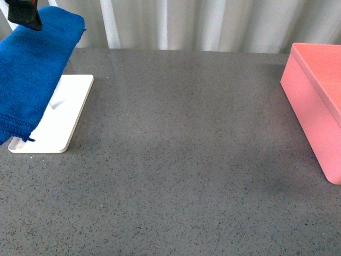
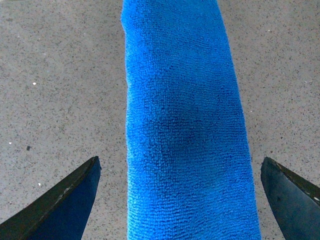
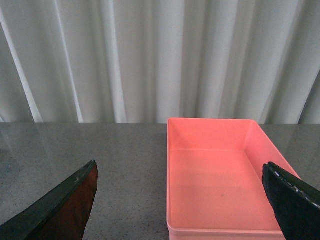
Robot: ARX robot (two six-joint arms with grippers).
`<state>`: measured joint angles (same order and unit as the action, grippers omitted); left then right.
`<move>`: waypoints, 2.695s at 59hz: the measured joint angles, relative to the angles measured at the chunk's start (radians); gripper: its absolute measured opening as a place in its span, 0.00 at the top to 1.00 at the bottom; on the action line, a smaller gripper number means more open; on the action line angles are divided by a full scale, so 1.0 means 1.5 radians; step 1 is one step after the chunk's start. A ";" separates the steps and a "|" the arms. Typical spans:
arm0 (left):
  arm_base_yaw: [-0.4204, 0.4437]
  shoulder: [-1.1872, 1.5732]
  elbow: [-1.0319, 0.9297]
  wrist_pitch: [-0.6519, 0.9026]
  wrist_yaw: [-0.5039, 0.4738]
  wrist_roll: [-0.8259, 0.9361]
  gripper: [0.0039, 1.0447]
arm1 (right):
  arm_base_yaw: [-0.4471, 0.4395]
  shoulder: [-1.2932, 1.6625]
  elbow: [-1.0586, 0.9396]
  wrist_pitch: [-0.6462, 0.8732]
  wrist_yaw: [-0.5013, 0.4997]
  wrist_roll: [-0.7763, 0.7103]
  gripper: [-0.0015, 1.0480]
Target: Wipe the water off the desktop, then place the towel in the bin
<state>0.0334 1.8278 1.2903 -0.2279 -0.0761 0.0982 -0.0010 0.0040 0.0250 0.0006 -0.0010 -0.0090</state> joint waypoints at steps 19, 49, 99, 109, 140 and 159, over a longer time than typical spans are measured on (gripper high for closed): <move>-0.012 0.034 0.000 0.021 -0.002 -0.021 0.06 | 0.000 0.000 0.000 0.000 0.000 0.000 0.07; -0.018 0.066 0.000 0.045 -0.014 -0.023 0.07 | 0.000 0.000 0.000 0.000 0.000 0.000 0.07; -0.015 0.065 -0.010 0.053 0.007 -0.033 0.97 | 0.000 0.000 0.000 0.000 0.000 0.000 0.07; -0.021 0.002 -0.015 0.040 0.082 -0.063 0.97 | 0.000 0.000 0.000 0.000 0.000 0.000 0.07; -0.158 -0.231 -0.135 0.194 0.329 -0.317 0.97 | 0.000 0.000 0.000 0.000 0.000 0.000 0.07; -0.226 -0.236 -0.181 0.256 0.283 -0.347 0.97 | 0.000 0.000 0.000 0.000 0.000 0.000 0.07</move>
<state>-0.3061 1.4734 1.0183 0.1566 0.3485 -0.4221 -0.0010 0.0040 0.0250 0.0006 -0.0010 -0.0090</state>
